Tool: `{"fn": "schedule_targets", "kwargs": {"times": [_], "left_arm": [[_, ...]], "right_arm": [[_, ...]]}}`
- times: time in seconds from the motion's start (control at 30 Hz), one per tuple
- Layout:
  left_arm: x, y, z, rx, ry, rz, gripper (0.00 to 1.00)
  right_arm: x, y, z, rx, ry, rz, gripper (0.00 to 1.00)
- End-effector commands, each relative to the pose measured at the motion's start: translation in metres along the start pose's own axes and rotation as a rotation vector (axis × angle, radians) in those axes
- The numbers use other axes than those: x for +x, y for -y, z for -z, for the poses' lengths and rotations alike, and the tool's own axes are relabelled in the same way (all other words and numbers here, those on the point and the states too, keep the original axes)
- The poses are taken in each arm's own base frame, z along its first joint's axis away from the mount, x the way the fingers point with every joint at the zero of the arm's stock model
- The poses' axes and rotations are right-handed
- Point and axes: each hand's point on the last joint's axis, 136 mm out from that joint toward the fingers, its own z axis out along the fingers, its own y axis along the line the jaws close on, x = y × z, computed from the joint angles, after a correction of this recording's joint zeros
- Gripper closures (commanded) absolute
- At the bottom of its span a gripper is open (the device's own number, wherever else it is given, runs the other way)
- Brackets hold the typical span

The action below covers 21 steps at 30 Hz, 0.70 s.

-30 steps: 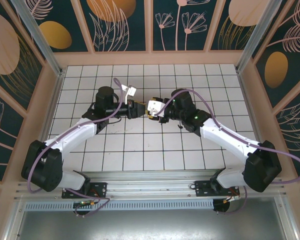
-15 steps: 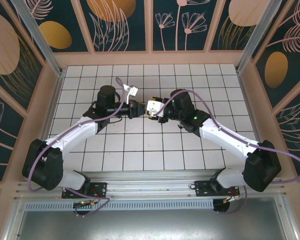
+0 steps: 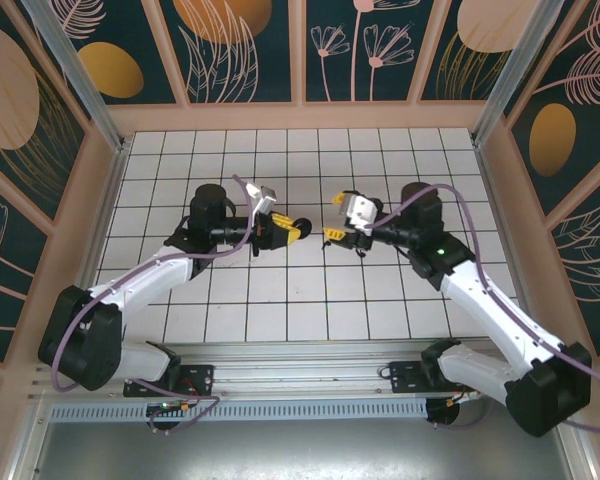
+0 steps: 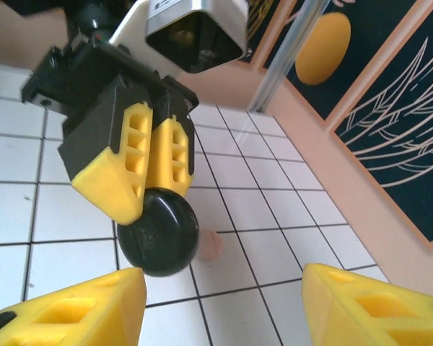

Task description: Insert wireless bluetooth earbuds into charging case

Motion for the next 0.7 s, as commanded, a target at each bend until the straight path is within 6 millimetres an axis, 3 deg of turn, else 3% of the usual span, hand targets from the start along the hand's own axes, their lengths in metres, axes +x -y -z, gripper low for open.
{"fn": "schedule_targets", "kwargs": {"times": [0.0, 0.4, 0.67], "left_arm": [[-0.018, 0.031, 0.007, 0.108, 0.063, -0.232, 0.86], [-0.019, 0.050, 0.012, 0.171, 0.069, -0.288, 0.86], [-0.007, 0.028, 0.007, 0.079, -0.082, -0.248, 0.88]], "right_arm": [[-0.002, -0.029, 0.009, -0.156, 0.052, -0.114, 0.41], [-0.009, -0.028, -0.007, -0.296, 0.073, -0.176, 0.46], [0.002, -0.026, -0.021, -0.276, -0.057, -0.087, 0.47]]}}
